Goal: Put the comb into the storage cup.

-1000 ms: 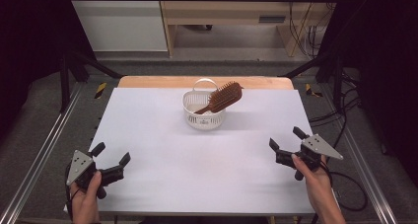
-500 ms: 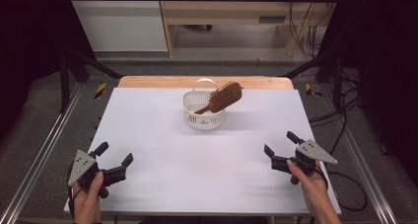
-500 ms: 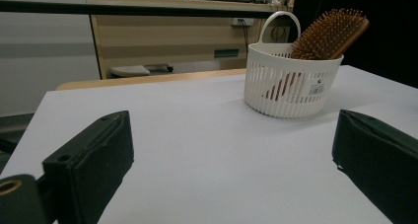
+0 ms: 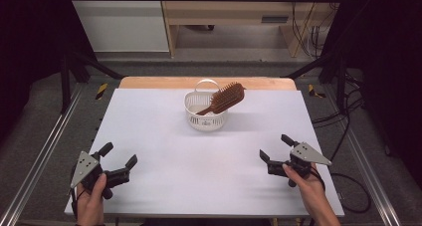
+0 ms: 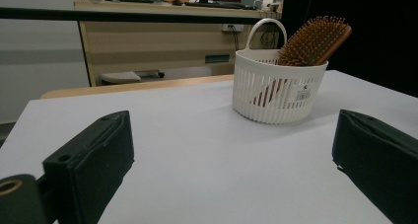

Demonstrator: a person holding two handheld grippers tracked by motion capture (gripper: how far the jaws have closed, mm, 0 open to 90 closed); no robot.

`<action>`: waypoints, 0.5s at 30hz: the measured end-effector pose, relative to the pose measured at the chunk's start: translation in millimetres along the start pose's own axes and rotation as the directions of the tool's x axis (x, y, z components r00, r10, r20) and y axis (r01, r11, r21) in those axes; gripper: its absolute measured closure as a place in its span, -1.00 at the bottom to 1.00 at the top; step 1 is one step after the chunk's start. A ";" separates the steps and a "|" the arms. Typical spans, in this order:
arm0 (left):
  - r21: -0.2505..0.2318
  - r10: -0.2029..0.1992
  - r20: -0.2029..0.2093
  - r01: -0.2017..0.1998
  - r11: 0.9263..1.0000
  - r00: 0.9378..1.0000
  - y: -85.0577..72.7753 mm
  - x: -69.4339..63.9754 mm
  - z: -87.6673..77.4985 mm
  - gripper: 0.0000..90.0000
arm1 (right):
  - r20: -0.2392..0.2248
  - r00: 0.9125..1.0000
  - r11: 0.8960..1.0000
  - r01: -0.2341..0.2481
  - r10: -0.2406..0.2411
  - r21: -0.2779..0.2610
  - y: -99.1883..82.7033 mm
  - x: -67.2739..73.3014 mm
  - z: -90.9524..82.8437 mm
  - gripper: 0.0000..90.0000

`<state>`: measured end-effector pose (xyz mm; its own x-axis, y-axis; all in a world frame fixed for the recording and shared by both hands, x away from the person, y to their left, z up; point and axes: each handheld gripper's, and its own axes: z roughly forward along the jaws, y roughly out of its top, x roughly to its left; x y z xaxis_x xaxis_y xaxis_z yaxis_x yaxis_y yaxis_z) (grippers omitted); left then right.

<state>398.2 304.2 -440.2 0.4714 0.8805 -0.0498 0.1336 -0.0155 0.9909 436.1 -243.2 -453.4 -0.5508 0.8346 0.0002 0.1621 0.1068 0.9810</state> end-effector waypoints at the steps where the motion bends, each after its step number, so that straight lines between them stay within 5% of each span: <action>1: -0.001 0.005 0.002 -0.005 1.000 1.000 0.3 -0.4 0.5 -0.95 | -0.006 1.000 1.000 0.004 -0.004 -0.001 -0.1 0.9 0.7 -0.90; 15: 0.009 0.042 0.026 -0.042 0.999 0.999 -1.2 -10.3 10.4 -0.95 | -0.050 0.998 0.999 0.049 -0.048 0.011 0.0 10.6 18.5 -0.90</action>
<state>402.2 290.2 -442.2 0.4990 0.8666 -0.0114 0.1213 -0.0568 0.9910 445.3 -224.4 -457.0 -0.5979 0.8007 -0.0375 0.1443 0.1536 0.9775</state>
